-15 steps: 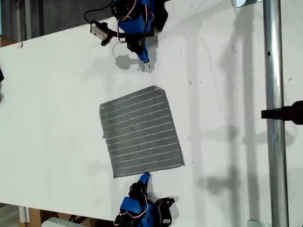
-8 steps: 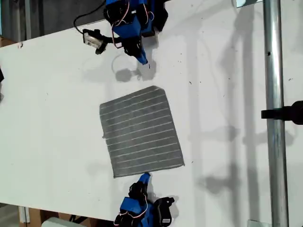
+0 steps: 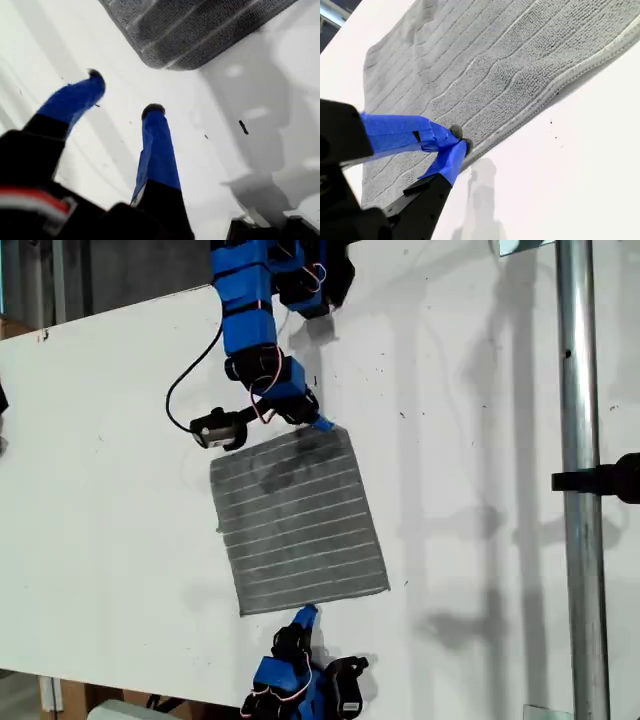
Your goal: Grasp corners of a towel and fold twice.
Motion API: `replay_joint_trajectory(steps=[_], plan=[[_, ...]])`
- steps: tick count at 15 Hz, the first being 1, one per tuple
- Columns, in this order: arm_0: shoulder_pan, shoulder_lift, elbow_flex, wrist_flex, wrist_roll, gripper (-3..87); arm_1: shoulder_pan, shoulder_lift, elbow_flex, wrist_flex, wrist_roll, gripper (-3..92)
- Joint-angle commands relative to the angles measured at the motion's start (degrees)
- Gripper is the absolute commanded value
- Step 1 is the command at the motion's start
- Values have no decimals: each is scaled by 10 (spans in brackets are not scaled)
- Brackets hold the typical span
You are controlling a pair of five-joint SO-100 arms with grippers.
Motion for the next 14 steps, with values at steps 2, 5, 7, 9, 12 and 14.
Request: replay_joint_trajectory(steps=[2, 5, 7, 9, 12, 14], plan=[[-5, 4, -1, 4, -4, -24, 10, -32, -83, 2, -47, 427], [-3, 4, -1, 4, -13, -7, 20, -112, -112, 0, -78, 429], [-4, 4, -2, 4, -11, -10, 25, -168, -112, -6, -95, 422], [-3, 4, -2, 5, -12, -12, 26, -206, -108, -18, -110, 403], [-4, 4, -2, 5, -24, -13, 36, -244, -99, -49, -120, 350], [-4, 4, -2, 5, -28, -10, 49, -276, -98, -65, -124, 296]])
